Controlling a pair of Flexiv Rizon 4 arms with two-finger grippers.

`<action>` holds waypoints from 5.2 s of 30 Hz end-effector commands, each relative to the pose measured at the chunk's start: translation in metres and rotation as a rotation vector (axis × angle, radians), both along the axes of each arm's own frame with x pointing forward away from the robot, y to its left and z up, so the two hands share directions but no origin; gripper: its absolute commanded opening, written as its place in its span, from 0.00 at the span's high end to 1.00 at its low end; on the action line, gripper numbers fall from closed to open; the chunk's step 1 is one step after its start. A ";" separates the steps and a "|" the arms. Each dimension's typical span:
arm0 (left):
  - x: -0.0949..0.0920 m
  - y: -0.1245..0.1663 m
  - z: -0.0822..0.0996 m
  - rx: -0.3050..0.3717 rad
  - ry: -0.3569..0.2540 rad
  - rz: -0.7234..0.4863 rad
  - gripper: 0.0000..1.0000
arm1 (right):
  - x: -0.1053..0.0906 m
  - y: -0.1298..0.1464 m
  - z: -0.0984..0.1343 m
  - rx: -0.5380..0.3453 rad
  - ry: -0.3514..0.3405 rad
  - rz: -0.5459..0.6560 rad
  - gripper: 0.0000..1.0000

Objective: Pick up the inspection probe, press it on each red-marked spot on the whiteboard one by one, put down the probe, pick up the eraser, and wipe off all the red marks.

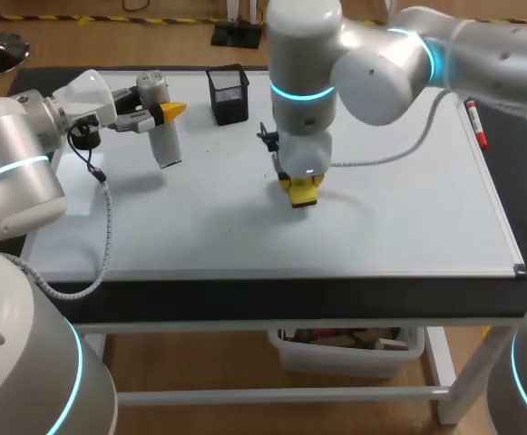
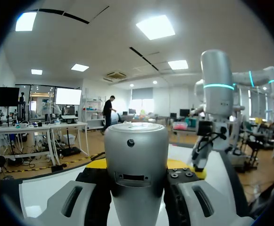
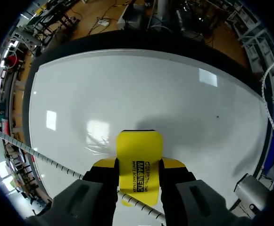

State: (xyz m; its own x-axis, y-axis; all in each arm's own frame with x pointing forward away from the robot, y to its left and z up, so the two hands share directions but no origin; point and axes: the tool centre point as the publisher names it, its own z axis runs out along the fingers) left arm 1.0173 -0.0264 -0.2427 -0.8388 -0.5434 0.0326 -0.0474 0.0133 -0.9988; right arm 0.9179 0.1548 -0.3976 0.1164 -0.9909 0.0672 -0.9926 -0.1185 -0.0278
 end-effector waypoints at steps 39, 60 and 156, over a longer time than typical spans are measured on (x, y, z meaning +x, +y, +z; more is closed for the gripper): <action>0.000 -0.001 0.000 -0.003 -0.004 0.003 1.00 | -0.018 -0.016 -0.031 0.047 0.078 -0.073 1.00; 0.000 -0.001 0.000 -0.003 -0.004 0.003 1.00 | -0.006 -0.050 -0.030 0.028 0.070 -0.170 1.00; 0.000 -0.001 0.000 -0.003 -0.004 0.003 1.00 | 0.250 -0.078 -0.026 0.035 0.081 -0.178 1.00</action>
